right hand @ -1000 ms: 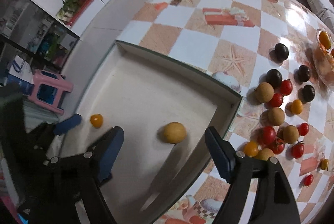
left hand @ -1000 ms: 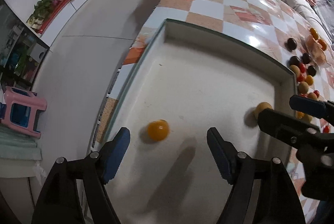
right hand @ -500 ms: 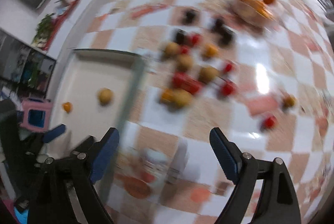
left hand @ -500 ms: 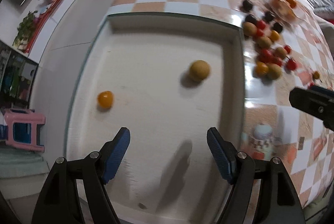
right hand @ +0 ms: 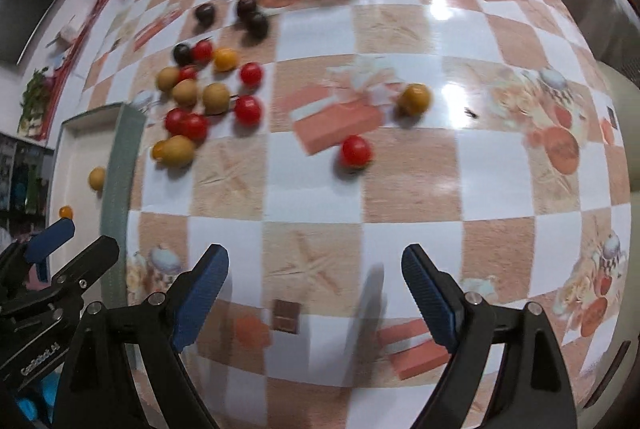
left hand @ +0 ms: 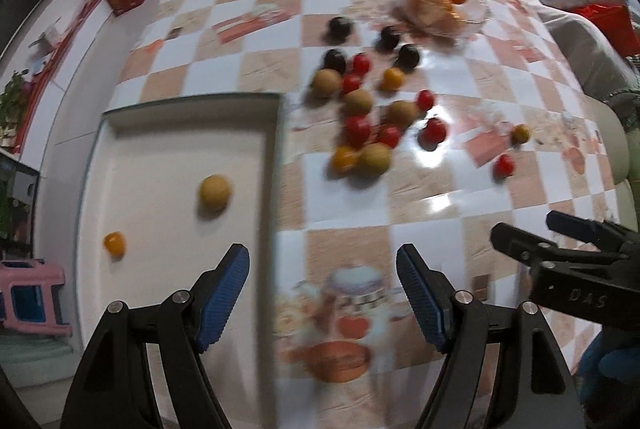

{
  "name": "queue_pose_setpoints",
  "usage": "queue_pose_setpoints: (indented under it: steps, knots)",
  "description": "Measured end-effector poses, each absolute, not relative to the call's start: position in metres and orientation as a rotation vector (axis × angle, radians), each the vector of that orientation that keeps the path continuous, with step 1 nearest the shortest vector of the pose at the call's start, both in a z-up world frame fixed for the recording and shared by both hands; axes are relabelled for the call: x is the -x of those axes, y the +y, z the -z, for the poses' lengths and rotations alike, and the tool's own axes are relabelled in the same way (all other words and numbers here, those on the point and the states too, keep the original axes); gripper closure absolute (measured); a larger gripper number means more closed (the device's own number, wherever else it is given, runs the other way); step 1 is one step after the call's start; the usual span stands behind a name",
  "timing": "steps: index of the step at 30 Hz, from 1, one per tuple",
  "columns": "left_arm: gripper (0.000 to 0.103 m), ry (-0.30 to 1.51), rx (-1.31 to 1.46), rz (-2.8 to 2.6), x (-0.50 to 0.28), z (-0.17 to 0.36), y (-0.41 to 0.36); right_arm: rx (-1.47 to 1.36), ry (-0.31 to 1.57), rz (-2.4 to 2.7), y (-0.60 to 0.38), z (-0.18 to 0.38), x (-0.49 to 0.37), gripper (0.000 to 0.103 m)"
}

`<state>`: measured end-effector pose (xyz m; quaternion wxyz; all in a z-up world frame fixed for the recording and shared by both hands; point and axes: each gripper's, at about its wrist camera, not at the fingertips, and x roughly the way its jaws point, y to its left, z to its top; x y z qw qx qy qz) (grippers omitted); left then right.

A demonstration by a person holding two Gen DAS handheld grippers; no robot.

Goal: Organize fruits
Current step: 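Return to the table, grasp a round brown fruit with the left tool while the right grasps a red tomato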

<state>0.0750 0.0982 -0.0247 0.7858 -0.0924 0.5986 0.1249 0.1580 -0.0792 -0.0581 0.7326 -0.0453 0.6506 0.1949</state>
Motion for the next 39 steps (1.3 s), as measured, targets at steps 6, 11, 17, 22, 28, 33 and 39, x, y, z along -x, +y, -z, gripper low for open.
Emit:
queue_pose_setpoints:
  steps: [6,11,17,22,28,33,39]
  knots:
    - [0.026,1.299,0.214,-0.254,-0.097,0.039,0.080,0.084,1.417,-0.395,-0.101,0.061,-0.174,0.012]
    - [0.026,1.297,0.265,-0.281,-0.110,0.054,0.082,0.140,1.395,-0.432,-0.095,0.067,-0.183,0.013]
    - [0.026,1.300,0.291,-0.320,-0.124,0.068,0.085,0.188,1.369,-0.484,-0.078,0.078,-0.191,0.013]
    - [0.026,1.308,0.297,-0.343,-0.134,0.078,0.089,0.215,1.356,-0.515,-0.070,0.083,-0.197,0.025]
    - [0.043,1.309,0.283,-0.371,-0.144,0.088,0.090,0.278,1.315,-0.538,-0.058,0.085,-0.197,0.030]
    - [0.043,1.288,0.277,-0.383,-0.150,0.088,0.092,0.351,1.270,-0.541,-0.048,0.085,-0.194,0.044]
    - [0.060,1.275,0.260,-0.384,-0.158,0.086,0.095,0.366,1.247,-0.553,-0.043,0.083,-0.193,0.083]
